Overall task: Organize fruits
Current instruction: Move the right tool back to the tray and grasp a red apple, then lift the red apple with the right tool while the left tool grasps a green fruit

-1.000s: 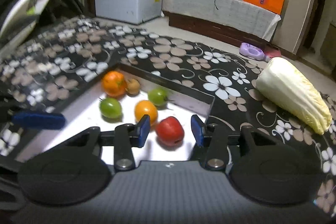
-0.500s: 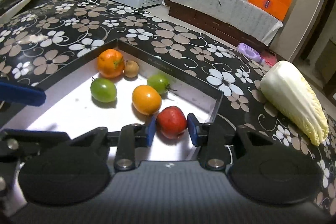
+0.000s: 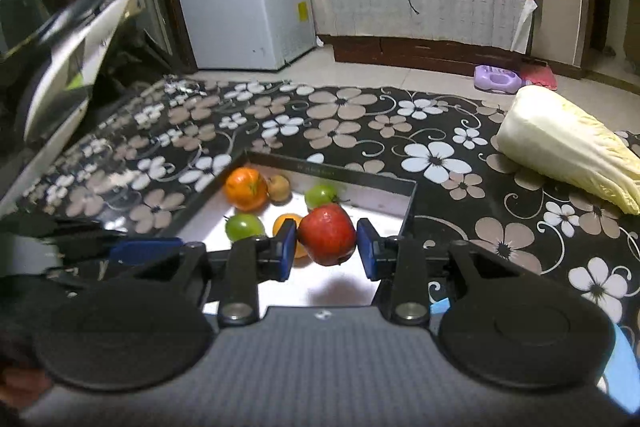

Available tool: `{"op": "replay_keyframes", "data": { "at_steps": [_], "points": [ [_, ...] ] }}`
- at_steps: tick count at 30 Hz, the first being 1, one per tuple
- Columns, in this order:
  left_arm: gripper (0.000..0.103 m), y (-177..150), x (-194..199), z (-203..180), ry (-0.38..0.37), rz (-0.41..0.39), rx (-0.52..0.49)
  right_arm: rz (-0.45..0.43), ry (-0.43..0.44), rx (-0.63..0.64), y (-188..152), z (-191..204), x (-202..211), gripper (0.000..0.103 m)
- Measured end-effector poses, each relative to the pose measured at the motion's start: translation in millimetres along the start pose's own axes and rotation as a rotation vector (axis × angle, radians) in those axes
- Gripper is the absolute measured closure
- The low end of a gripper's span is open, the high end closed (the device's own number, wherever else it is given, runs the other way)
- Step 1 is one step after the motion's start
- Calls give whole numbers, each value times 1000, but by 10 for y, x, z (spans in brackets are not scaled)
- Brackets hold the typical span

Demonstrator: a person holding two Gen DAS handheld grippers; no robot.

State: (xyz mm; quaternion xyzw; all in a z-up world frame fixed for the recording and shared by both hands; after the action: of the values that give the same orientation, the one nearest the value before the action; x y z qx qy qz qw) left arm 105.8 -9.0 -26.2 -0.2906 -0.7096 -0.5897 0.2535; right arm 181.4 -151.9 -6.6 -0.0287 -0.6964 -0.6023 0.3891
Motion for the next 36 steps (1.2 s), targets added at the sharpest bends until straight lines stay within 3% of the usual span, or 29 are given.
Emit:
{"op": "replay_keyframes", "data": {
  "at_steps": [10, 17, 20, 24, 36],
  "points": [
    [46, 144, -325, 42, 52, 22, 20, -20, 30, -13, -4, -65, 141, 67],
    [48, 205, -435, 57, 31, 38, 36, -26, 32, -29, -20, -143, 193, 67],
    [48, 211, -462, 34, 26, 33, 28, -24, 34, -30, -19, -133, 180, 67],
    [61, 214, -489, 31, 33, 26, 25, -17, 39, -20, -22, -103, 161, 67],
    [62, 198, -346, -34, 30, 3, 8, -6, 39, -19, -44, -97, 138, 67]
  ]
}}
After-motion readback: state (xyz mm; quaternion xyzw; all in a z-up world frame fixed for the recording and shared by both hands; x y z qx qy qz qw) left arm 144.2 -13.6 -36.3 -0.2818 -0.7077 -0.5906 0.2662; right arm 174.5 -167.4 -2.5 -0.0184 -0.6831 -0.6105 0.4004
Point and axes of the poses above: each gripper's, at about its wrist camera, not at the fingertips, and x roughly against the way its jaws point, z to its left, y to its top, the point moved 3 cm from there along -x, roughly the way its jaws point, and after that the axes turned 7 degrees about x, right-handed, at the moved point
